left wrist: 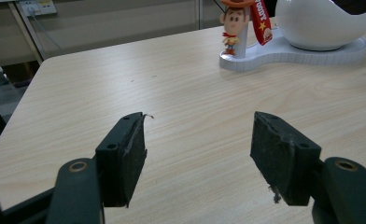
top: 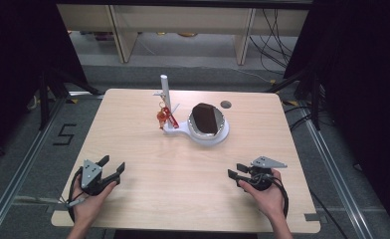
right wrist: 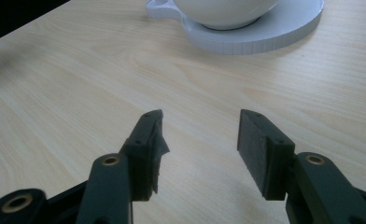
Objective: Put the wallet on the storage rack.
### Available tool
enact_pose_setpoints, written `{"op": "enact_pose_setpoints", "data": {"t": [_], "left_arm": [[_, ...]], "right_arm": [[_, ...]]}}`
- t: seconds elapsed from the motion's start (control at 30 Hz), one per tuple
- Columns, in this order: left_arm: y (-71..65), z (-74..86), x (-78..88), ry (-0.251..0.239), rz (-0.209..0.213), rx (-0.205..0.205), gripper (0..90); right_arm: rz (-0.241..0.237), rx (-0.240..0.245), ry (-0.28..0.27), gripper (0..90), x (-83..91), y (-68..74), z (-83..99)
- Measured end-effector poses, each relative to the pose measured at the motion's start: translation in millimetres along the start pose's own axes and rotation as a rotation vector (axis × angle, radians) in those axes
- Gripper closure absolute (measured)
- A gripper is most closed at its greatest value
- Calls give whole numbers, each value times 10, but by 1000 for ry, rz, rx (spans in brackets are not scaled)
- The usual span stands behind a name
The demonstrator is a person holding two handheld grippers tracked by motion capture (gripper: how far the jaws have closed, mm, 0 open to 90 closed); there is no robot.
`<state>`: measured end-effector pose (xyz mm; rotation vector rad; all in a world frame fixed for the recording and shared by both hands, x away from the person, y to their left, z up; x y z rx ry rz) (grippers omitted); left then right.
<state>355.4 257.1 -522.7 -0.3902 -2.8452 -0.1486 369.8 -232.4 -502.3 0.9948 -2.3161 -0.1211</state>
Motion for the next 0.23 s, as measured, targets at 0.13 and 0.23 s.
{"op": "enact_pose_setpoints", "data": {"t": [0.13,0.23], "left_arm": [[7,16,-10,-4,8,-1,351],[10,15,-3,0,0,0,353]], "right_arm": [[32,35,-20,508,17,-74,33],[41,-9,-23,503,47,-64,53]]}}
Point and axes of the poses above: each handheld gripper's, and its own axes: x roughly backward along the jaws, z roughly out of its underside, y roughly to its left, the point moved 1 cm from there along -x, roughly forward along the jaws, and after that the axes turned 6 degrees about -z, right-handed, at the moved point
